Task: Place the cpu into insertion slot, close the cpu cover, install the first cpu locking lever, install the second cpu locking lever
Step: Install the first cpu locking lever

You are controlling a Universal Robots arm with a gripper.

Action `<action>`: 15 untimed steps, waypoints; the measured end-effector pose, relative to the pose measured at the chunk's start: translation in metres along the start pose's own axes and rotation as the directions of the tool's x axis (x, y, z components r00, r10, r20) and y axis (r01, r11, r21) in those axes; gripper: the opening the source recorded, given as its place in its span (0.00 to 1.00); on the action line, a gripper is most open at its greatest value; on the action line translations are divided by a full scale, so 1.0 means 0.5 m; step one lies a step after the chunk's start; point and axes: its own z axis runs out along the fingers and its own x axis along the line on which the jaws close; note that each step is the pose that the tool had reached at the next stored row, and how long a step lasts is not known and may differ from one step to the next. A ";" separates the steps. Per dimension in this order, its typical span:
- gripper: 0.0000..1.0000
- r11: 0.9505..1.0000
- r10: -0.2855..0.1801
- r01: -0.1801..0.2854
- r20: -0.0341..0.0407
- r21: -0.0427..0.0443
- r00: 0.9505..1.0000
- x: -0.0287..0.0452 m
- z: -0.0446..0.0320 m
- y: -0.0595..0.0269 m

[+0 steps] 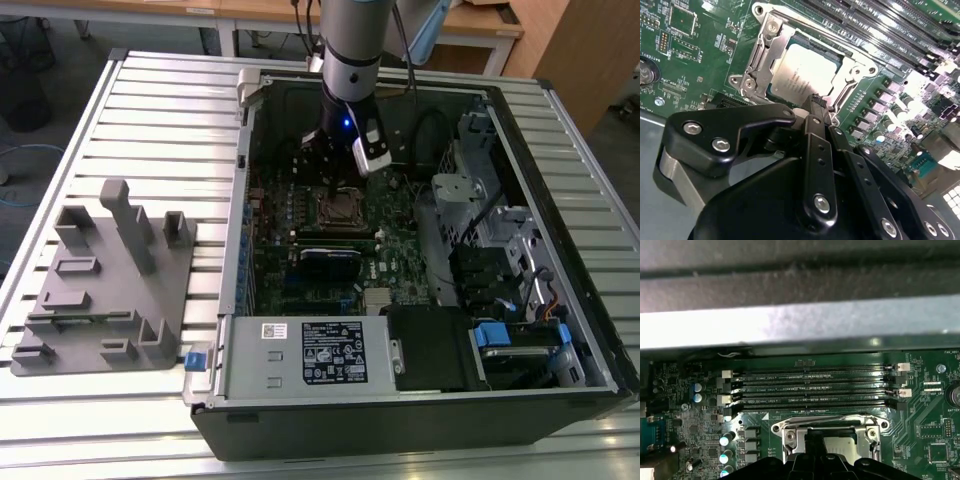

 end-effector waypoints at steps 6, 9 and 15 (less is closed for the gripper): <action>0.11 0.999 -0.002 0.001 0.011 0.048 1.000 0.001 0.000 0.000; 0.11 0.999 -0.005 0.004 0.023 0.051 1.000 0.002 0.000 0.000; 0.11 0.999 -0.016 0.014 0.053 0.051 0.998 0.008 0.000 -0.001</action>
